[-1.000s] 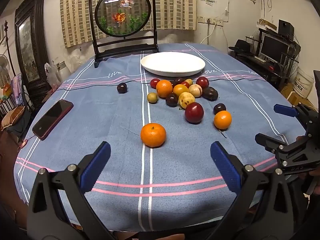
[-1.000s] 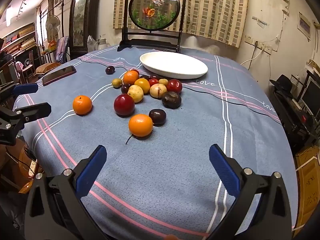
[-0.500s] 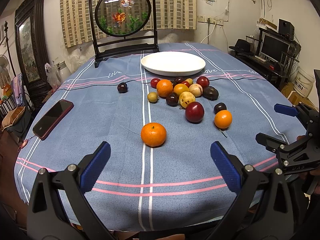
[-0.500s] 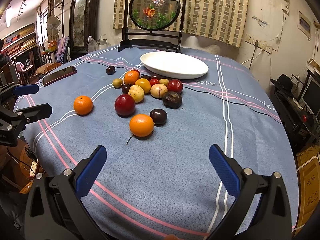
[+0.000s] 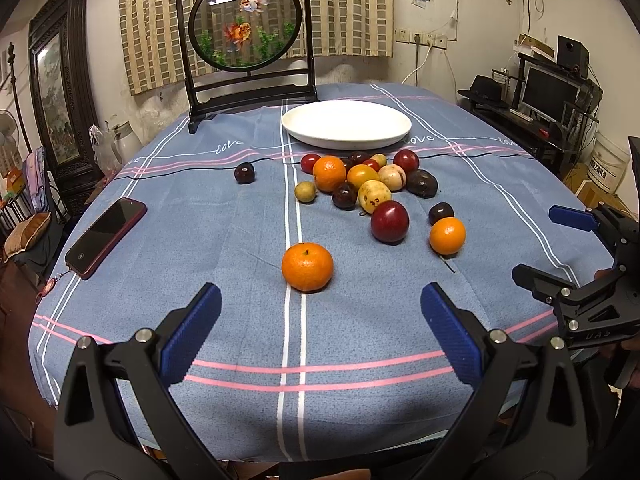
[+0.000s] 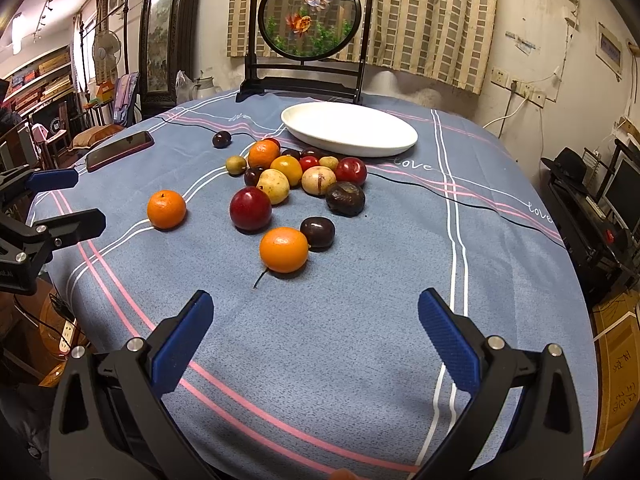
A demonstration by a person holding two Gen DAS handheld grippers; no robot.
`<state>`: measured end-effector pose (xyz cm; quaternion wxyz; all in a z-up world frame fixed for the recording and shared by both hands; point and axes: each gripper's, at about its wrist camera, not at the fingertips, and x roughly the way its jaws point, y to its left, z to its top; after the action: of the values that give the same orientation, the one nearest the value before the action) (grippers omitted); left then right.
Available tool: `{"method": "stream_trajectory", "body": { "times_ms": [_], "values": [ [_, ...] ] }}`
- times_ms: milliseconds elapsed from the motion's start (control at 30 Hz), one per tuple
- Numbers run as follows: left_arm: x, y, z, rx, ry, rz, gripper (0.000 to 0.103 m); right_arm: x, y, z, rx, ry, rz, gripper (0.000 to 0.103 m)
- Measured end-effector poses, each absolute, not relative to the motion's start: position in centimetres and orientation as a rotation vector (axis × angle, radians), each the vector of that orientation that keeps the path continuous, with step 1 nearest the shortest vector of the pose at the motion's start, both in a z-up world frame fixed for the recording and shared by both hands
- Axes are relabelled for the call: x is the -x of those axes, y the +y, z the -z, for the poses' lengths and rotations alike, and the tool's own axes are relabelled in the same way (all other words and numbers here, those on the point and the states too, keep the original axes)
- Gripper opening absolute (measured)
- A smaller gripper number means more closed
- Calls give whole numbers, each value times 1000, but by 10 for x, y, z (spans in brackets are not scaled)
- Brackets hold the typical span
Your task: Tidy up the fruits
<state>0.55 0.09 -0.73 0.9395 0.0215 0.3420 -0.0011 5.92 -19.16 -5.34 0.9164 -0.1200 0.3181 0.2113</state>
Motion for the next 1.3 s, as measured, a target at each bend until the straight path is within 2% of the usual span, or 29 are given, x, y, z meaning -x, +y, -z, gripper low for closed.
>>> {"method": "stream_trajectory", "body": {
  "times_ms": [1300],
  "values": [
    [-8,5,16,-33,720,29,101,-65,-191,60,240,683,-438,102]
  ]
}}
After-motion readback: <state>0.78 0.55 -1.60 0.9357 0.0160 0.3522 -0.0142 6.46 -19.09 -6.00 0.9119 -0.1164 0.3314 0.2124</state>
